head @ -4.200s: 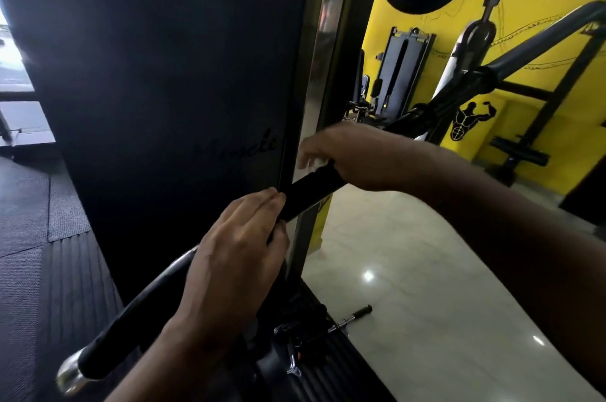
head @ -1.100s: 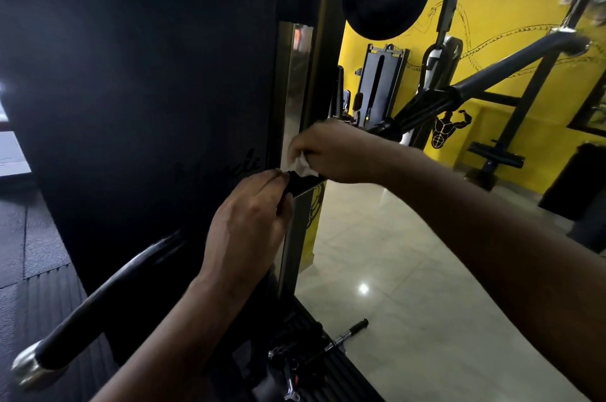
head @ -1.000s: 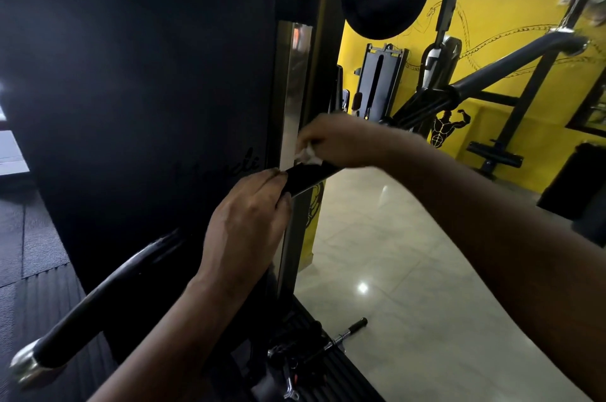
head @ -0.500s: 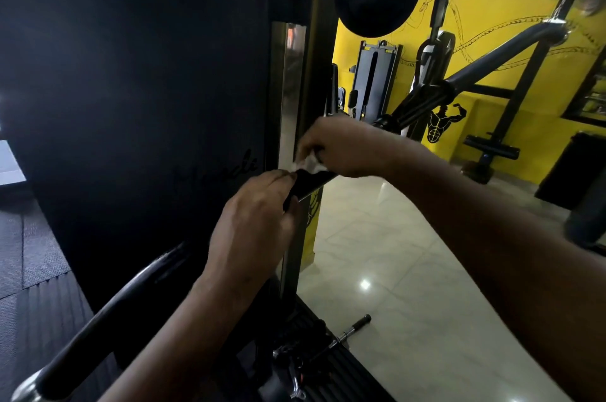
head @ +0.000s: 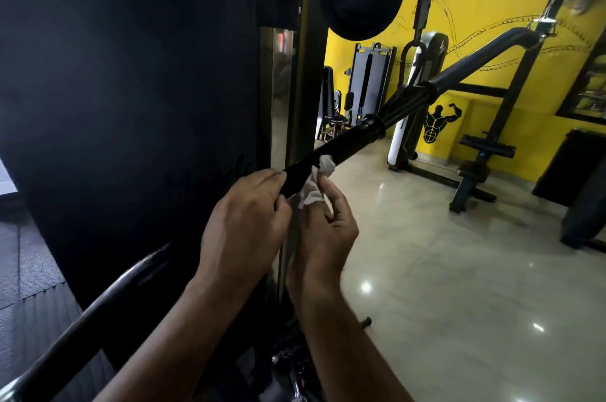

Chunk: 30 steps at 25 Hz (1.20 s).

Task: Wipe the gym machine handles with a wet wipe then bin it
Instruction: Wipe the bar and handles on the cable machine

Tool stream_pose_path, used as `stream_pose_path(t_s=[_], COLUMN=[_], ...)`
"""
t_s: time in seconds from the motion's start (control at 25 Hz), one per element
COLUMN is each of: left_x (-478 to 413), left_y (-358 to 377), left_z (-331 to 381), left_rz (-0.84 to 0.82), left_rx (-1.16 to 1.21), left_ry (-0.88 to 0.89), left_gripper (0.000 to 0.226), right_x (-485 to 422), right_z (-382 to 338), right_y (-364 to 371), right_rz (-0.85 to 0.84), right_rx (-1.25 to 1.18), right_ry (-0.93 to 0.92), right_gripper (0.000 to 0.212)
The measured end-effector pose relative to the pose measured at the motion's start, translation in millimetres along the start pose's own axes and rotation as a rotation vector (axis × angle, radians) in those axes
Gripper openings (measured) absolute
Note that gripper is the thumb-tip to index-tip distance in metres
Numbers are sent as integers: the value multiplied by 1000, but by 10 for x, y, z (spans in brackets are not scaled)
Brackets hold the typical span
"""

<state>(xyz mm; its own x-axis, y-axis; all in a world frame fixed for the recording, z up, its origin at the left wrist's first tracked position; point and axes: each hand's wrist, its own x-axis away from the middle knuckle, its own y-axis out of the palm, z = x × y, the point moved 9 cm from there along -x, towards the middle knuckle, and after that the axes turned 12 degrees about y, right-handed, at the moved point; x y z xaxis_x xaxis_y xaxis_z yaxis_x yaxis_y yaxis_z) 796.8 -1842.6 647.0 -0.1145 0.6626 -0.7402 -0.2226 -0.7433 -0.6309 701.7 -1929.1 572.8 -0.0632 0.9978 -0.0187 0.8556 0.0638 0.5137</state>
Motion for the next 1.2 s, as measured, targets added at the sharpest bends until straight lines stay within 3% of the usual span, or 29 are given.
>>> stream_pose_path(t_s=[0.12,0.28,0.44,0.6,0.76,0.88,0.92,1.0,1.12,1.2], left_x=[-1,-5,-20,-21,-12,17,20,31,50,50], left_y=[9,-29,-68,-81,-90,-111,-114,-99,-107,-108], left_z=[-35,-50,-11,4,-25,-20,-22,-31,-25,-8], left_rz=[-2,39,78,95,103,130,133,122,139,134], left_rx=[-9,2,-32,-49,-38,-51,-59,-78,-102,-110], left_ry=[8,15,44,60,64,61,62,62,54,50], left_gripper=[38,35,30,29,28,27,27,29,31,31], right_x=[-176,-479,-589,-669,-666,-552,-522,-525,-475,-450], right_z=[327,308,232,115,168,151,138,102,105,93], right_y=[119,223,277,228,232,318,341,314,253,82], right_rz=[-10,-150,-247,-247,-243,-339,-355,-333,-274,-120], right_rx=[-345,-619,-622,-690,-731,-645,-617,-649,-587,-403], right_ry=[342,498,486,435,441,436,429,389,371,188], right_gripper=[28,31,40,27,40,47,40,19,17,18])
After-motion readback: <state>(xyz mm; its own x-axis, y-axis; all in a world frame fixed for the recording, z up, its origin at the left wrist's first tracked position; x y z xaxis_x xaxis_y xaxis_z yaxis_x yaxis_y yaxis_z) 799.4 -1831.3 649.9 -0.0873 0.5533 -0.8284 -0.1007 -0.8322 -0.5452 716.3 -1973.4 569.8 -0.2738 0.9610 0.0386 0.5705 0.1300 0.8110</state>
